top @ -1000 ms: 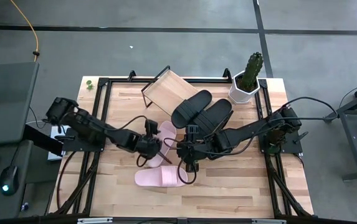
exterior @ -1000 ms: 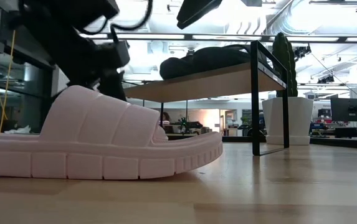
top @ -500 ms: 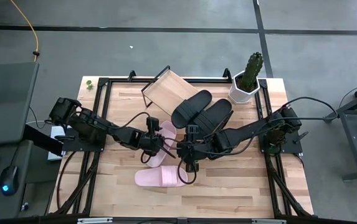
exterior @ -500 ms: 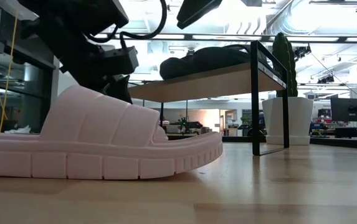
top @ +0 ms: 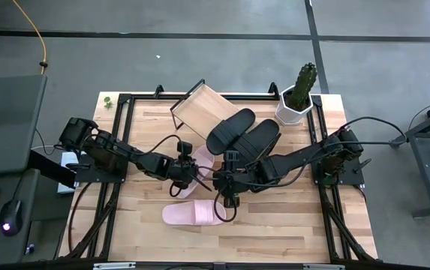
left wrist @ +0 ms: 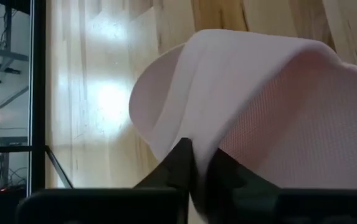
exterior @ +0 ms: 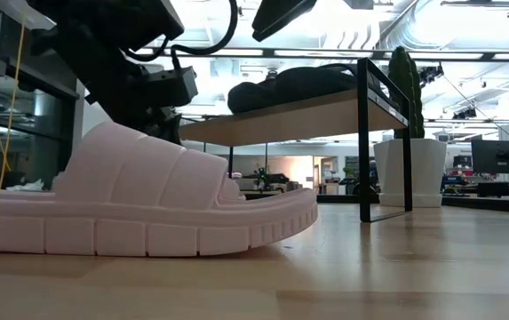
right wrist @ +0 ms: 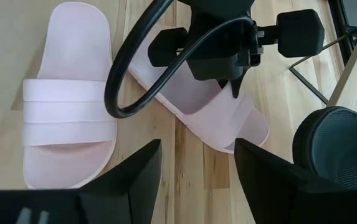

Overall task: Pick and place slides into the shelf
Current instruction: Put the top pink slipper on the shelf

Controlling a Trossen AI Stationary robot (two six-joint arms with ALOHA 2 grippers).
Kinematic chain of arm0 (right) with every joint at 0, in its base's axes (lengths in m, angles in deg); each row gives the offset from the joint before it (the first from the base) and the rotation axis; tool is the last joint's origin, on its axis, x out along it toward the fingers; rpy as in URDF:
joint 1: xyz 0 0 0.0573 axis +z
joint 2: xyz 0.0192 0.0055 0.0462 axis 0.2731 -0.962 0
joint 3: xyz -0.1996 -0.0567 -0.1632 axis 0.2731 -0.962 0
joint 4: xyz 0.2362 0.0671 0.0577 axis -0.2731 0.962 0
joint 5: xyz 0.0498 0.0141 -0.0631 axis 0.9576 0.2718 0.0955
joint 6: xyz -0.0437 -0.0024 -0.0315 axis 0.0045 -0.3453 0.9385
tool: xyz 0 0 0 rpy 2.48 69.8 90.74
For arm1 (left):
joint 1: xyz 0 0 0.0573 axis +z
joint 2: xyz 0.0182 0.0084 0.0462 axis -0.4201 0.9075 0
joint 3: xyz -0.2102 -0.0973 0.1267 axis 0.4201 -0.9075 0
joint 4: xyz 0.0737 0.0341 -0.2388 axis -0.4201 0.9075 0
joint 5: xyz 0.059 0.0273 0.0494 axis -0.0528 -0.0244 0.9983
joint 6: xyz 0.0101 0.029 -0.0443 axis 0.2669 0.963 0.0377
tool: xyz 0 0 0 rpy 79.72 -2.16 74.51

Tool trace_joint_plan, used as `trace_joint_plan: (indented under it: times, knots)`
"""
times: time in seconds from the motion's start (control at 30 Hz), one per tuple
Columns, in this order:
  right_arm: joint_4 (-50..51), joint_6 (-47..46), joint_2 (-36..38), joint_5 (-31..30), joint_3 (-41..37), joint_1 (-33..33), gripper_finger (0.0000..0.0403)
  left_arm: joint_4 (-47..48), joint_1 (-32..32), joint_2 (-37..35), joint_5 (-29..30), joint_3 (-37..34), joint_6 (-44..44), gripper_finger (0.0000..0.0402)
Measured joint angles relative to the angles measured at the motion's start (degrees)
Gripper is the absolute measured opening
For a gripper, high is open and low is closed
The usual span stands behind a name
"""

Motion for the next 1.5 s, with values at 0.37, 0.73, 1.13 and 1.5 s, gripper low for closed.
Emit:
trace_joint_plan:
  times: [0.37, 0.73, 1.13, 1.5]
  knots:
    - [0.00, 0.02, 0.00, -0.04, 0.00, 0.00, 0.0193, 0.24, 0.00, -0.02, -0.46, 0.00, -0.02, 0.0012]
    - [0.01, 0.02, 0.00, -0.06, 0.00, 0.00, 0.0193, 0.33, -0.04, -0.02, -0.61, 0.02, 0.84, 0.0005]
    - [0.03, 0.04, 0.00, -0.33, 0.01, 0.00, 0.0193, 8.83, -3.57, 0.00, -1.63, 6.49, -0.31, 0.0008]
    - [0.02, 2.62, 0.02, -7.92, 0.02, 1.30, 0.0193, 18.90, -5.70, 0.00, 3.28, 10.62, -4.81, 0.0003]
